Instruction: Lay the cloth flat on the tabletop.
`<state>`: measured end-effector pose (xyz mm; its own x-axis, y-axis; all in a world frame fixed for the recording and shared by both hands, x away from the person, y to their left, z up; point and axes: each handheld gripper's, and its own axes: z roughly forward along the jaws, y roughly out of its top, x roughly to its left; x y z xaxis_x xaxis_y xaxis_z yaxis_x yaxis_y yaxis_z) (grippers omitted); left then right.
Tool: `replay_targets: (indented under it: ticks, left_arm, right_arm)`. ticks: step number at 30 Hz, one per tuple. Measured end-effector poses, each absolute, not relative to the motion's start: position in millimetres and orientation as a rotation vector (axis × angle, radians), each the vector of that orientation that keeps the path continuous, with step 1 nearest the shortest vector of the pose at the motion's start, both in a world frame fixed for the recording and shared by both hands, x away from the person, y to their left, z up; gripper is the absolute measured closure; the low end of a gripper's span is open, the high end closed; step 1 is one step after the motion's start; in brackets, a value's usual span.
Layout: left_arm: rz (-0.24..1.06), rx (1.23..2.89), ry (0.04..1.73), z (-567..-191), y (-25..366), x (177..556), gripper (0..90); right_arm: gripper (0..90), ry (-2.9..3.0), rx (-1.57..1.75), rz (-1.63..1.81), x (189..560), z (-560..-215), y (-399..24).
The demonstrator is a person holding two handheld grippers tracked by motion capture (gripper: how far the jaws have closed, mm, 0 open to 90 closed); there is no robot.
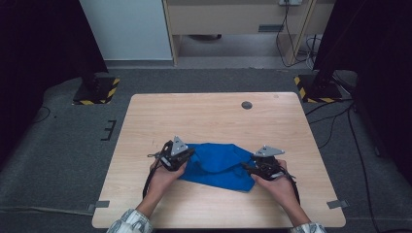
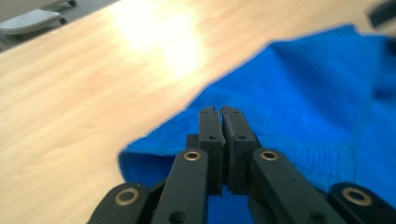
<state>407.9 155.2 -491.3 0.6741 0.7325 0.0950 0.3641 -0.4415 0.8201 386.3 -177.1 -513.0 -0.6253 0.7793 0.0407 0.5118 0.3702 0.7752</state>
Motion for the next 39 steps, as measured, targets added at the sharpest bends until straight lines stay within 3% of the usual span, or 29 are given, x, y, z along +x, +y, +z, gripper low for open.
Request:
replay_targets:
  ticks: [5, 13, 15, 16, 20, 23, 33, 39]
  left_arm:
    - [0.588, 2.121, 0.917, -507.0, 160.5, 428.2, 87.8]
    - [0.565, 2.188, 0.966, -525.8, 174.2, 430.2, 87.1]
    - [0.552, 2.202, 0.947, -528.0, 173.1, 428.2, 87.2]
    - [0.555, 2.203, 0.940, -528.5, 172.6, 427.5, 87.5]
    - [0.531, 2.215, 0.921, -527.8, 171.1, 422.6, 87.8]
    - [0.505, 2.221, 0.908, -527.3, 169.1, 416.3, 87.8]
    - [0.471, 2.251, 0.858, -525.5, 153.4, 397.5, 86.5]
    - [0.502, 2.192, 0.875, -522.8, 157.6, 395.2, 72.8]
  right_arm:
    - [47.3, 2.328, 1.110, 1.153, 383.7, -516.4, -168.8]
    - [45.9, 2.411, 1.031, 1.140, 374.4, -522.8, -144.0]
    - [52.1, 2.429, 1.014, 1.121, 373.6, -524.9, -141.0]
    - [61.7, 2.442, 1.000, 1.106, 373.8, -526.6, -140.5]
    - [79.9, 2.445, 1.009, 1.093, 376.5, -527.2, -145.9]
    - [85.7, 2.434, 1.039, 1.098, 380.0, -526.2, -154.5]
    - [86.2, 2.344, 1.141, 1.117, 393.3, -520.2, -186.4]
    - [86.5, 2.352, 1.100, 1.142, 389.3, -516.7, -180.4]
